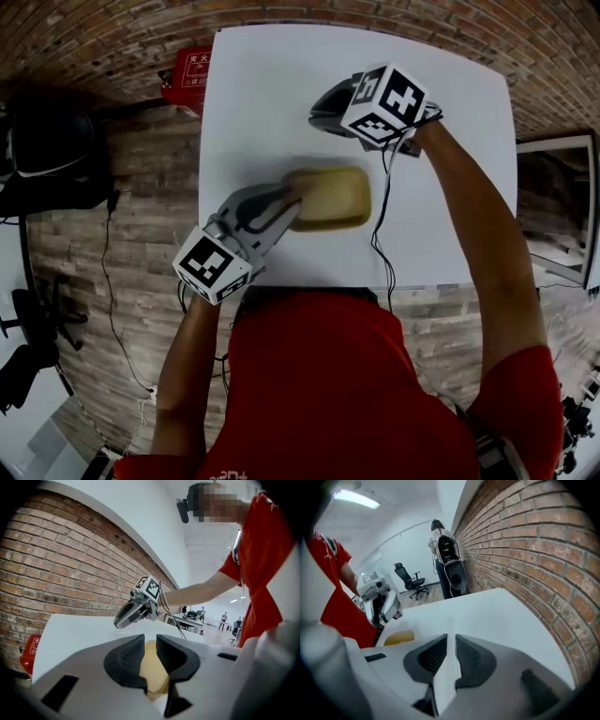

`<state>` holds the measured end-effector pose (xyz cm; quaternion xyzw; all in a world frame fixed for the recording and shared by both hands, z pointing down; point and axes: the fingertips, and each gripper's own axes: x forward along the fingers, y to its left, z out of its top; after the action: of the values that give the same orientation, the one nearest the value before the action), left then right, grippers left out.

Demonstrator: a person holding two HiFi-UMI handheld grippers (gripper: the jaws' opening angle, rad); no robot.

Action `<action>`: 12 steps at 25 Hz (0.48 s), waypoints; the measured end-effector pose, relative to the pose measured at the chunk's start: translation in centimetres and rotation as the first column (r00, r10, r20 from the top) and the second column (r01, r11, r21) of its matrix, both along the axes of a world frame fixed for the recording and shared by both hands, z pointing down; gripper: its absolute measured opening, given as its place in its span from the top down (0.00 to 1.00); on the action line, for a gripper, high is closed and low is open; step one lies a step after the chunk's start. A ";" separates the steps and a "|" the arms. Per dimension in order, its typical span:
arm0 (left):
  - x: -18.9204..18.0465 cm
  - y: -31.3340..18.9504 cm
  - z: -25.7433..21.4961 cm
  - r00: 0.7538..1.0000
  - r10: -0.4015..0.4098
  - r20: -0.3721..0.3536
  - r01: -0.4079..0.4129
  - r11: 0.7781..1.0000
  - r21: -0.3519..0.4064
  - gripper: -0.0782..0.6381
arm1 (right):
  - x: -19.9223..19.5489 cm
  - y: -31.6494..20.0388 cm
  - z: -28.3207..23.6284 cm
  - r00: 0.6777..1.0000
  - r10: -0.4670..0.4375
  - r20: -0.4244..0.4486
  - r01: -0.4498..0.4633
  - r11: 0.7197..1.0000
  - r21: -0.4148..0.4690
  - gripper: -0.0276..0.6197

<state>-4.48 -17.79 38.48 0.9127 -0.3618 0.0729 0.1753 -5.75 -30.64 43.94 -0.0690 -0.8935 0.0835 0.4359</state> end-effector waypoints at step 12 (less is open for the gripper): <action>-0.5 -1.5 -0.7 0.996 -0.089 0.032 0.087 0.995 0.058 0.86 | 2.0 -2.5 -1.0 0.988 0.088 0.130 -0.144 0.836 0.529 0.75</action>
<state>-5.01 -19.33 37.81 0.8992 -0.4064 0.0705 0.1460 -3.78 -33.16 42.98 0.1058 -0.9043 -0.1468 0.3867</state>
